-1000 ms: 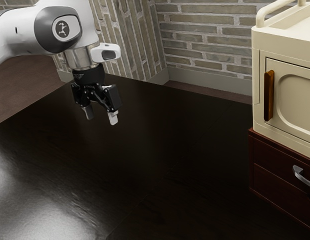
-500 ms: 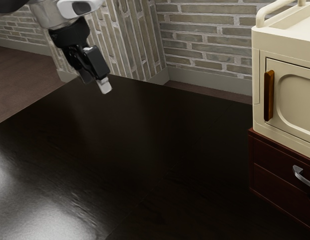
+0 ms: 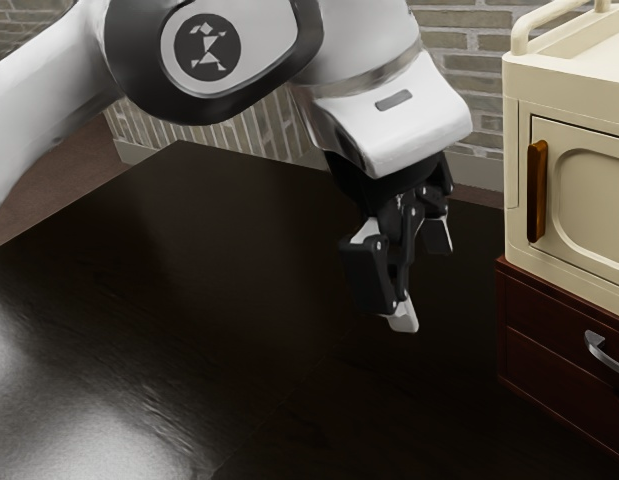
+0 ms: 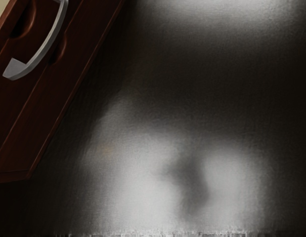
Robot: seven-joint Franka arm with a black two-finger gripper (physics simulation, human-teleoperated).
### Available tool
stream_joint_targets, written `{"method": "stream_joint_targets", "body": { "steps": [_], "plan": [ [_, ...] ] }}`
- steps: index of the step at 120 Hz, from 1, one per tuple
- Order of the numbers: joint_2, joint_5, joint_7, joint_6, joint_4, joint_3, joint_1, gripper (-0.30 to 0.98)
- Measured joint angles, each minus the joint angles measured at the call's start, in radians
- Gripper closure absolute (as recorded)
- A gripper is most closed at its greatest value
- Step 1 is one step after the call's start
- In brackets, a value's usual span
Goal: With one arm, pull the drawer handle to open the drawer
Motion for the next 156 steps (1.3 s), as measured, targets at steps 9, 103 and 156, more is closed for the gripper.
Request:
{"method": "stream_joint_targets", "body": {
  "steps": [9,103,156],
  "plan": [
    [0.001,0.029,0.067,0.039,-0.045,-0.001,-0.021,0.00],
    [-0.004,0.028,0.347,0.269,-0.249,-0.066,-0.062,0.00],
    [0.102,0.056,0.224,0.316,-0.240,-0.067,-0.080,0.00]
  ]
}}
